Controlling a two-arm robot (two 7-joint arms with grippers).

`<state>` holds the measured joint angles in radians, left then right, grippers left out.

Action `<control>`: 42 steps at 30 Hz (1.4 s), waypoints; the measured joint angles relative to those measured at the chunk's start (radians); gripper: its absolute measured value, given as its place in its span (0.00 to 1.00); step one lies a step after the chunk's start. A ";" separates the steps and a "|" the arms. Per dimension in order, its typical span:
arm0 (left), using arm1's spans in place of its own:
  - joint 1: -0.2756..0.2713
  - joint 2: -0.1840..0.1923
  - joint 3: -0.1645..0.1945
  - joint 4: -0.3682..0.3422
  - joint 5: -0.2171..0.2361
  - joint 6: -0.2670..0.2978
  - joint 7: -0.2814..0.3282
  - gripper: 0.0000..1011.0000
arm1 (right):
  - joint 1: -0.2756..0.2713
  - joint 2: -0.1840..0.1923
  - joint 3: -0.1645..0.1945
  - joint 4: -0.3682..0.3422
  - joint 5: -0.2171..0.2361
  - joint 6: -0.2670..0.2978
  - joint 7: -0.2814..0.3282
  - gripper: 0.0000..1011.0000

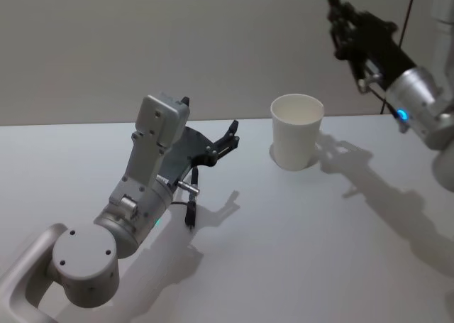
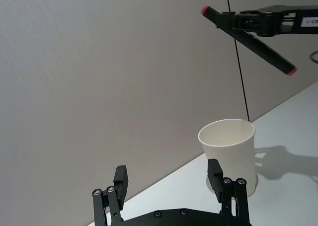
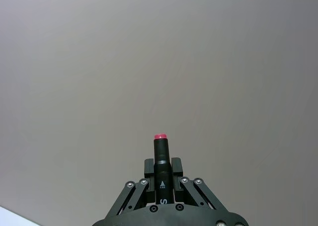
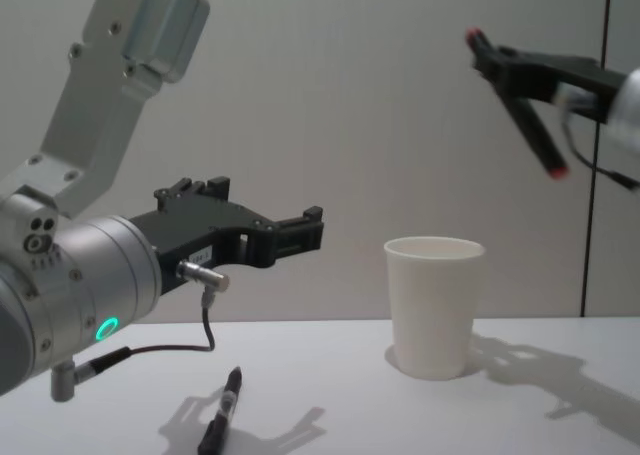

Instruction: Place the pen into the pen holder.

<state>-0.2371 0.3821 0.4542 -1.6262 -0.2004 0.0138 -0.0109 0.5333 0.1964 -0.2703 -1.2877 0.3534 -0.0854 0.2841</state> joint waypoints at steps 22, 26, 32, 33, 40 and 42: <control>0.000 0.000 0.000 0.000 0.000 0.000 0.000 0.99 | 0.162 -0.137 -0.094 0.294 -0.239 -0.246 -0.019 0.18; 0.000 0.000 0.000 0.000 0.000 0.000 0.000 0.99 | 0.177 -0.148 -0.100 0.333 -0.255 -0.264 -0.028 0.18; 0.000 0.000 0.000 0.000 0.000 0.000 0.000 0.99 | 0.192 -0.162 -0.107 0.380 -0.268 -0.282 -0.037 0.18; 0.000 0.000 0.000 0.000 0.000 0.000 0.000 0.99 | 0.193 -0.163 -0.108 0.384 -0.269 -0.283 -0.038 0.18; 0.000 0.000 0.000 0.000 0.000 0.000 0.000 0.99 | 0.195 -0.169 -0.113 0.412 -0.275 -0.291 -0.045 0.18; 0.000 0.000 0.000 0.000 0.000 0.000 0.000 0.99 | 0.194 -0.169 -0.113 0.416 -0.276 -0.292 -0.048 0.18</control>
<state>-0.2371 0.3821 0.4542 -1.6262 -0.2004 0.0138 -0.0109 0.7274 0.0269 -0.3837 -0.8715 0.0778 -0.3769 0.2358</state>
